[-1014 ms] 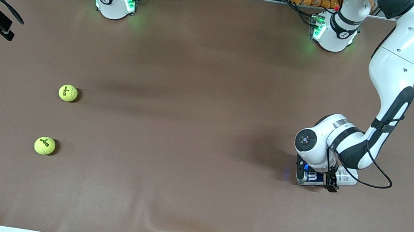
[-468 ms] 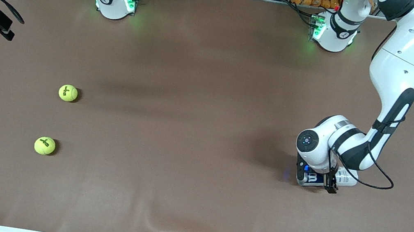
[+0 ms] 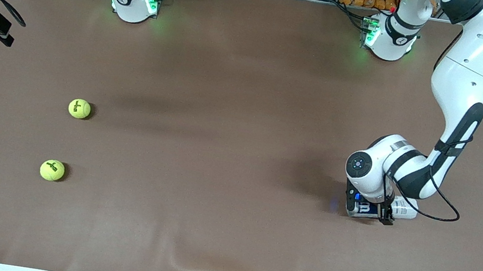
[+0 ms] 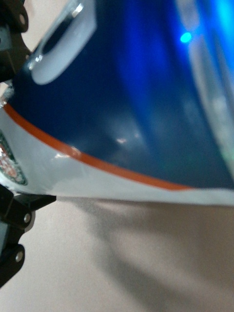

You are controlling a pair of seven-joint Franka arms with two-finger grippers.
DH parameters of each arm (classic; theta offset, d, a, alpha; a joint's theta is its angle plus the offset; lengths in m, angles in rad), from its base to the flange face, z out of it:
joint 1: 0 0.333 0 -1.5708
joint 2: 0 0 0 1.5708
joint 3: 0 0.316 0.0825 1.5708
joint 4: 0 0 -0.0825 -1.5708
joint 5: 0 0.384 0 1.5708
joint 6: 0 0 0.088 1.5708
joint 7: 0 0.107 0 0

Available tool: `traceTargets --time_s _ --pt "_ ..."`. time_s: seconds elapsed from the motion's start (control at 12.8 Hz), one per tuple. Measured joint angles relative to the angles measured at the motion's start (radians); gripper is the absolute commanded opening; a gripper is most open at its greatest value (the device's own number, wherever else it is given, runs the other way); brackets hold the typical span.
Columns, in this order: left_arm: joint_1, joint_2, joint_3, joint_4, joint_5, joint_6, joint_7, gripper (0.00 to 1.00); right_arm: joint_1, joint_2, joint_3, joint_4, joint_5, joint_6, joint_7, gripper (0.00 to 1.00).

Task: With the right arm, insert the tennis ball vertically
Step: 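Lift the can with the left gripper and tilt it upright, then carry the upright can to the table middle with the left gripper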

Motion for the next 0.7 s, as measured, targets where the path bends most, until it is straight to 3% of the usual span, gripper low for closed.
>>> traceTargets --time_s 0.47,0.7 --pt "0.000 0.000 -0.004 0.004 -0.005 0.003 -0.004 0.76 -0.013 0.000 0.000 -0.001 0.000 -0.003 -0.007 1.00" --pt "0.003 -0.001 -0.038 0.037 -0.099 0.013 -0.006 0.76 -0.031 0.002 -0.002 -0.005 0.000 -0.010 -0.027 1.00"
